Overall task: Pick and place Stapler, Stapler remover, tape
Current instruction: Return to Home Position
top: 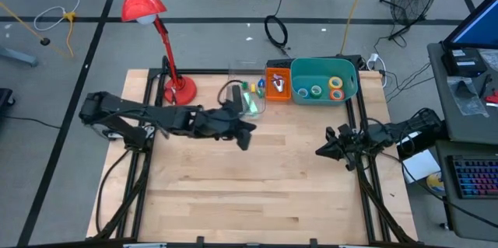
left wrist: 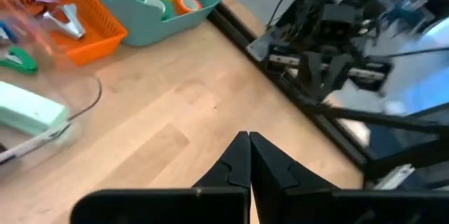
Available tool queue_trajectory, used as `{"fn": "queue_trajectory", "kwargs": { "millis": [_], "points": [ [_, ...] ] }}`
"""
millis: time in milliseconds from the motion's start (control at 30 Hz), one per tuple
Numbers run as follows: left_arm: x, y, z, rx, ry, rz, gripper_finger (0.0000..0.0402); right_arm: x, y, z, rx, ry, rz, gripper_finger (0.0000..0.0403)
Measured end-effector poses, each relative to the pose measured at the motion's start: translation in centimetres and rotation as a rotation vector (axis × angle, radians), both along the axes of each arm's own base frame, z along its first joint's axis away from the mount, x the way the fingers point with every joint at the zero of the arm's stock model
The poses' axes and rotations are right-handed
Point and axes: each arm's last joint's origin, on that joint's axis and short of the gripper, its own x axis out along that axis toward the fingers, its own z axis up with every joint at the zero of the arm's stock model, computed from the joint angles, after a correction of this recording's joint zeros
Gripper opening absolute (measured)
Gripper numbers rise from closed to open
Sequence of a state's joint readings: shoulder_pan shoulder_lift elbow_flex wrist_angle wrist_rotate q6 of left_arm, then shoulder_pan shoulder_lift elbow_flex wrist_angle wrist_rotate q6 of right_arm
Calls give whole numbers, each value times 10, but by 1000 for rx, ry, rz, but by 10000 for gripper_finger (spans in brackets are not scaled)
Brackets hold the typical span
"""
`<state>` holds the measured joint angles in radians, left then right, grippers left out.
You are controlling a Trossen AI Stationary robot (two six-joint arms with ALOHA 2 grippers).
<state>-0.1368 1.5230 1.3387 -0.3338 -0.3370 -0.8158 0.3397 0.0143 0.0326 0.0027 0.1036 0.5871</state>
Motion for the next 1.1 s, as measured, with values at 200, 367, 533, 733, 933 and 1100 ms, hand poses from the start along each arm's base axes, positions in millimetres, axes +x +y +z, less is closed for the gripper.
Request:
{"fn": "queue_trajectory", "kwargs": {
  "millis": [200,367,533,733,933,1100],
  "points": [
    [-48,6,-42,-76,-102,44,0,0,0,0,8,5,0,0],
    [-90,18,-75,-106,-311,101,0,0,0,-1,-123,-24,3,0],
    [-126,31,-102,-84,-327,111,0,0,0,-1,-294,-65,6,0],
    [-157,43,-116,-6,-326,42,0,0,0,0,-330,-76,3,0],
    [-185,59,-130,2,-346,60,0,0,-2,0,-315,-69,-53,0],
    [-200,67,-137,66,-389,-3,0,0,-2,0,-310,-67,-55,0]
  ]
}}
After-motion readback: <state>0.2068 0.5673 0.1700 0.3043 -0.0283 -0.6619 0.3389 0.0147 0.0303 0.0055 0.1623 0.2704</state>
